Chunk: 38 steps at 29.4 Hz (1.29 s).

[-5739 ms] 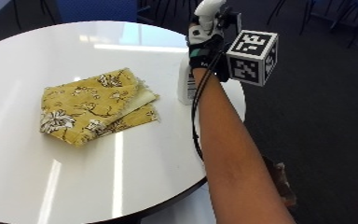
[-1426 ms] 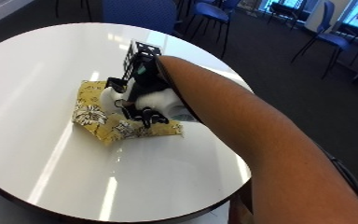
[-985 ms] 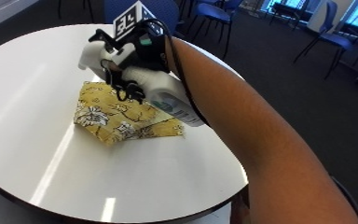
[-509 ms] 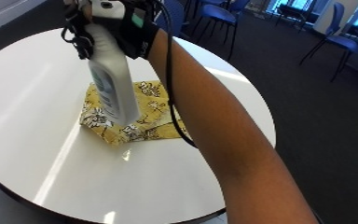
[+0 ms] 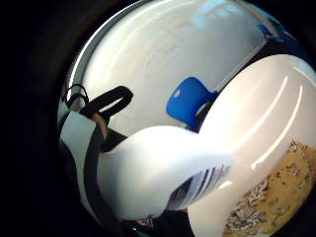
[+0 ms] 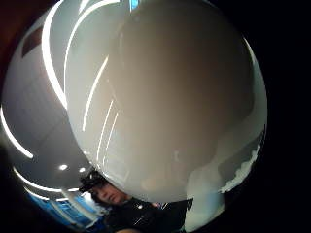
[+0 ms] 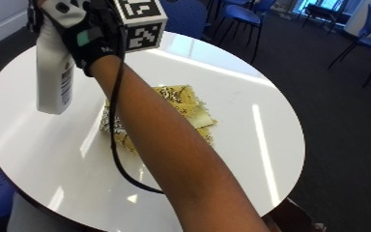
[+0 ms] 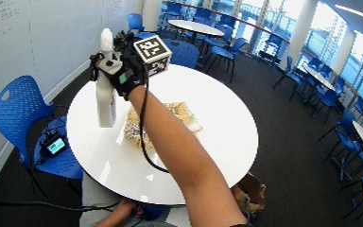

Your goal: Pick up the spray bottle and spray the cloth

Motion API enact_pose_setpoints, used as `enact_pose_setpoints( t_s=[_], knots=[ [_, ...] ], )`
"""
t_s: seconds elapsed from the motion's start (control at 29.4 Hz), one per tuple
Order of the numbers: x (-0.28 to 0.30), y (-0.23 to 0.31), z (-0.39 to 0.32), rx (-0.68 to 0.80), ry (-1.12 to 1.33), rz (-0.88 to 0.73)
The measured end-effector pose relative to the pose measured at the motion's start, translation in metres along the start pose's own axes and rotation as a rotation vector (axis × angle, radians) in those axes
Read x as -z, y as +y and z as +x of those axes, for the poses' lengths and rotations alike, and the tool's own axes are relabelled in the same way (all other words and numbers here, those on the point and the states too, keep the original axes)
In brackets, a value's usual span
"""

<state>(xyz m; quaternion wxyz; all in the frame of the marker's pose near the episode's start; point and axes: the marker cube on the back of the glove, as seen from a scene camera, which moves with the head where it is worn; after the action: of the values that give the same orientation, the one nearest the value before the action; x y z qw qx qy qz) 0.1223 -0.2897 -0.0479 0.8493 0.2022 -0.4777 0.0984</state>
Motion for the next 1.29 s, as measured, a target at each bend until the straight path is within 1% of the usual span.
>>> enact_pose_setpoints(
  t_s=[0.14, 0.2, 0.27, 0.34, 0.61, 0.78, 1.05, 1.29],
  knots=[
    [-0.01, -0.009, 0.018, -0.023, 0.017, 0.303],
    [-0.009, -0.011, 0.027, -0.048, 0.042, 0.428],
    [-0.005, -0.01, 0.037, -0.075, 0.063, 0.509],
    [0.0, -0.009, 0.047, -0.098, 0.078, 0.553],
    [0.003, -0.003, 0.079, -0.117, 0.154, 0.57],
    [0.003, -0.004, 0.079, -0.102, 0.196, 0.555],
    [0.018, 0.013, 0.087, -0.114, 0.15, 0.586],
    [0.019, 0.003, 0.073, -0.109, 0.2, 0.566]
  ],
)
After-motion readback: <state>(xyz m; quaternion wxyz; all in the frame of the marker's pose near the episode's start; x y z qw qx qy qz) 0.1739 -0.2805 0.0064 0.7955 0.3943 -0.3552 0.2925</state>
